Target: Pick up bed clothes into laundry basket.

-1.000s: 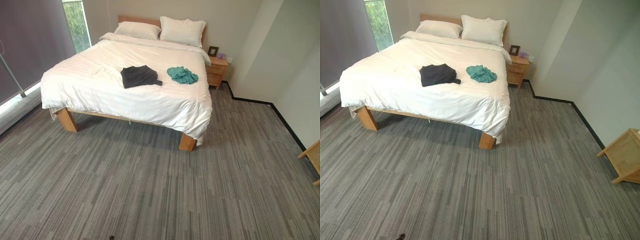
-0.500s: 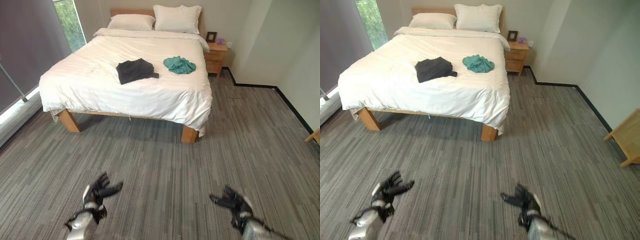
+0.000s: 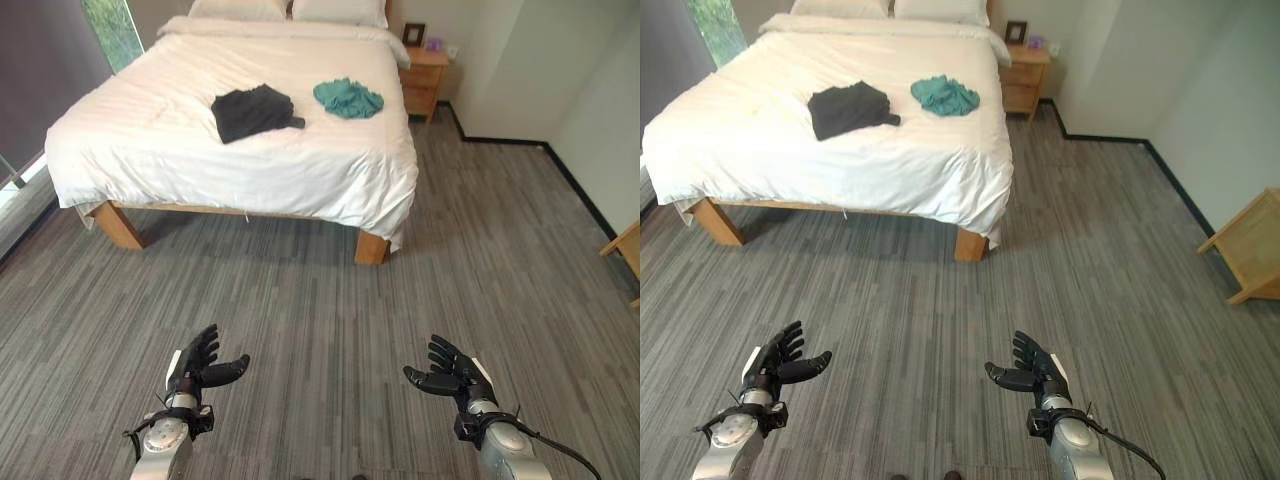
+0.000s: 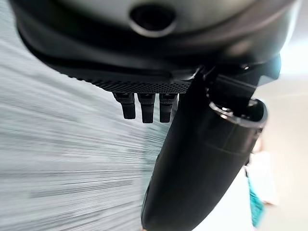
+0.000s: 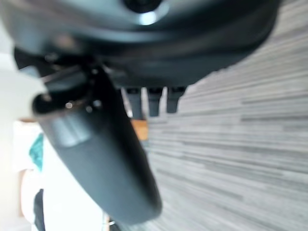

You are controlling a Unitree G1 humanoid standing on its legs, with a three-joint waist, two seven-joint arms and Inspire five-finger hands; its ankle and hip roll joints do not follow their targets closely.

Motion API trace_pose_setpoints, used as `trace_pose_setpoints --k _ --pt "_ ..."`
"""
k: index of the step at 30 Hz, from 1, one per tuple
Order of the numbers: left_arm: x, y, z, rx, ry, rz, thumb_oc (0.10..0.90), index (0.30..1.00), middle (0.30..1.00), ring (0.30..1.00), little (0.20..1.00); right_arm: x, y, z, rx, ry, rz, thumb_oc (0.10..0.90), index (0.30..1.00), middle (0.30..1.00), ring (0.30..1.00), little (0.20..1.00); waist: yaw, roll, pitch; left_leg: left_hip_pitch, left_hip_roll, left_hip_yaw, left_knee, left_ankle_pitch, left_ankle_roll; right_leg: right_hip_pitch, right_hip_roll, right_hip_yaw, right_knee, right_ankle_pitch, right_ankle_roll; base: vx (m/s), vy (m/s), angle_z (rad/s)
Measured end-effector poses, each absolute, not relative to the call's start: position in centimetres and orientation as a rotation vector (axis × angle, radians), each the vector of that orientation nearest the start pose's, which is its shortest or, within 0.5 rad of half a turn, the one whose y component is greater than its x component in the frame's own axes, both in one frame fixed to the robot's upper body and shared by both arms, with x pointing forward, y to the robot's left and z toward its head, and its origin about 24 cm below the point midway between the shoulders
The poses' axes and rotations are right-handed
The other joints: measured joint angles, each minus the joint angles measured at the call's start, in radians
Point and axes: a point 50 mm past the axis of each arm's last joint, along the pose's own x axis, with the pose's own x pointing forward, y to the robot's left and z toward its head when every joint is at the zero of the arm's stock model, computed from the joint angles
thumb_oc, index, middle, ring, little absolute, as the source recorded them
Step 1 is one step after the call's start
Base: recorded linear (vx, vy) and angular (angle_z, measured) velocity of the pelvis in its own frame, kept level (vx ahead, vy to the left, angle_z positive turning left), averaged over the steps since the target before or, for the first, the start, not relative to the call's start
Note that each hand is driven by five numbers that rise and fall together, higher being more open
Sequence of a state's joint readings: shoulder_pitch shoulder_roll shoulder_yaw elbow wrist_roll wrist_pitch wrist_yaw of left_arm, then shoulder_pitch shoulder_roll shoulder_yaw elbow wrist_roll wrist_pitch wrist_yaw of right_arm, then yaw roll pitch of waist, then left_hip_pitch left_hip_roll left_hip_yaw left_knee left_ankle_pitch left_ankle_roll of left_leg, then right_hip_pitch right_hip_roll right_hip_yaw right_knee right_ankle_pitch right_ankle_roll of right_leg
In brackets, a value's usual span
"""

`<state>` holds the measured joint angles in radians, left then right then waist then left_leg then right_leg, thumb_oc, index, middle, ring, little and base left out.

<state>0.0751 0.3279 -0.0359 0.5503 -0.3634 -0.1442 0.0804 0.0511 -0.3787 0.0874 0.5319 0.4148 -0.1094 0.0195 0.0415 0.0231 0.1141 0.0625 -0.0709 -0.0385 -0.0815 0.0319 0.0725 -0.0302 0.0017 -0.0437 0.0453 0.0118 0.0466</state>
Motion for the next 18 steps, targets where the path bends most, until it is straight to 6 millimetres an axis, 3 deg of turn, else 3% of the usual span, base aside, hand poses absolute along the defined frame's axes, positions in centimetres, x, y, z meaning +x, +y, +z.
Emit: trace_pose_setpoints --k 1,2,3,4,5,7,9,11,12,13,15,16,17,18 --pt "19.6 25.0 -6.4 0.005 0.453 0.251 0.800 0.900 0.900 0.900 0.900 21.1 -24.8 -5.2 0.002 0.432 -0.114 0.800 0.900 0.900 0.900 0.900 -0.003 0.025 0.028 -0.008 0.016 0.007 0.018 -0.003 0.013 -0.111 0.003 0.001 0.208 -0.033 0.032 0.21 0.267 -0.17" --pt "19.8 25.1 -6.2 0.008 0.446 0.250 0.800 0.900 0.900 0.900 0.900 21.3 -24.7 -4.9 -0.005 0.415 -0.107 0.800 0.900 0.900 0.900 0.900 -0.010 0.027 0.049 -0.016 0.012 0.006 0.046 -0.022 0.028 -0.197 0.000 0.009 0.377 -0.033 0.039 0.19 0.193 -0.19" --pt "19.9 25.2 -6.1 0.016 0.443 0.245 0.800 0.900 0.900 0.900 0.900 21.5 -24.6 -4.7 -0.009 0.407 -0.101 0.800 0.900 0.900 0.900 0.900 -0.014 0.026 0.066 -0.011 0.015 0.008 0.058 -0.038 0.043 -0.247 -0.006 0.010 0.490 -0.031 0.052 0.40 0.029 -0.11" --pt "19.9 25.5 -6.0 0.028 0.445 0.246 0.800 0.900 0.900 0.900 0.900 21.5 -24.5 -4.7 -0.009 0.405 -0.096 0.800 0.900 0.900 0.900 0.900 -0.014 0.019 0.075 -0.006 0.008 0.022 0.064 -0.029 0.032 -0.299 -0.026 0.011 0.593 -0.050 0.066 0.52 -0.032 -0.03" --pt "19.8 25.6 -6.0 0.035 0.451 0.245 0.800 0.900 0.900 0.900 0.900 21.1 -24.7 -4.8 -0.022 0.418 -0.093 0.800 0.900 0.900 0.900 0.900 -0.036 0.000 0.075 0.001 -0.017 0.028 0.080 -0.065 0.053 -0.385 -0.082 0.012 0.683 -0.064 0.083 0.74 -0.098 0.03" --pt "20.0 26.0 -5.6 0.040 0.440 0.252 0.800 0.900 0.900 0.900 0.900 21.2 -24.6 -4.0 -0.030 0.383 -0.075 0.800 0.900 0.900 0.900 0.900 -0.053 -0.003 0.080 -0.005 -0.024 0.005 0.087 -0.077 0.040 -0.395 -0.113 0.022 0.549 -0.068 0.098 0.69 -0.191 0.12" --pt "20.9 26.3 -5.1 0.053 0.423 0.251 0.800 0.900 0.900 0.900 0.900 20.7 -24.5 -4.0 -0.026 0.378 -0.065 0.800 0.900 0.900 0.900 0.900 -0.093 -0.014 0.082 -0.033 -0.025 -0.044 0.102 -0.078 0.031 -0.370 -0.112 0.019 0.290 -0.065 0.107 0.69 -0.188 0.55" --pt "22.4 26.1 -4.2 0.055 0.383 0.242 0.800 0.900 0.900 0.900 0.900 19.4 -24.4 -4.9 -0.016 0.423 -0.073 0.800 0.900 0.900 0.900 0.900 -0.134 -0.044 0.077 -0.048 -0.023 -0.099 0.116 -0.101 0.027 -0.352 -0.112 0.003 0.033 -0.004 0.136 0.57 -0.143 0.72" --pt "22.5 26.0 -4.2 0.053 0.379 0.241 0.800 0.900 0.900 0.900 0.900 19.1 -24.3 -5.2 -0.008 0.436 -0.075 0.800 0.900 0.900 0.900 0.900 -0.136 -0.049 0.074 -0.048 -0.018 -0.110 0.130 -0.118 0.020 -0.343 -0.111 -0.014 0.006 0.011 0.135 0.62 -0.183 0.61" --pt "22.4 25.7 -4.4 0.056 0.386 0.226 0.800 0.900 0.900 0.900 0.900 18.5 -24.3 -5.8 -0.001 0.470 -0.082 0.800 0.900 0.900 0.900 0.900 -0.164 -0.056 0.071 -0.027 -0.006 -0.136 0.159 -0.145 0.026 -0.319 -0.102 -0.047 -0.034 0.046 0.104 0.65 -0.189 0.42" --pt "21.2 25.3 -5.3 0.075 0.429 0.205 0.800 0.900 0.900 0.900 0.900 17.2 -24.4 -6.7 0.008 0.519 -0.084 0.800 0.900 0.900 0.900 0.900 -0.166 -0.056 0.035 0.046 0.041 -0.142 0.159 -0.207 -0.026 -0.247 -0.056 -0.053 -0.015 0.081 0.054 0.78 -0.262 0.27" --pt "20.1 25.2 -6.1 0.082 0.464 0.203 0.800 0.900 0.900 0.900 0.900 16.3 -24.5 -7.3 0.012 0.556 -0.086 0.800 0.900 0.900 0.900 0.900 -0.162 -0.050 -0.004 0.077 0.067 -0.142 0.196 -0.246 -0.065 -0.218 -0.027 -0.061 0.017 0.109 -0.003 0.65 -0.323 0.21" --pt "19.9 24.8 -6.3 0.085 0.474 0.190 0.800 0.900 0.900 0.900 0.900 16.3 -24.6 -7.5 0.021 0.561 -0.102 0.800 0.900 0.900 0.900 0.900 -0.165 -0.046 -0.018 0.021 0.078 -0.144 0.364 -0.288 -0.104 -0.217 -0.010 -0.074 0.066 0.094 -0.036 0.65 -0.406 0.34" --pt "20.5 24.5 -6.1 0.078 0.465 0.171 0.800 0.900 0.900 0.900 0.900 16.5 -24.6 -7.4 0.033 0.560 -0.114 0.800 0.900 0.900 0.900 0.900 -0.164 -0.063 -0.010 -0.107 0.073 -0.100 0.659 -0.272 -0.119 -0.188 -0.007 -0.089 0.080 0.060 -0.114 0.58 -0.397 0.16"
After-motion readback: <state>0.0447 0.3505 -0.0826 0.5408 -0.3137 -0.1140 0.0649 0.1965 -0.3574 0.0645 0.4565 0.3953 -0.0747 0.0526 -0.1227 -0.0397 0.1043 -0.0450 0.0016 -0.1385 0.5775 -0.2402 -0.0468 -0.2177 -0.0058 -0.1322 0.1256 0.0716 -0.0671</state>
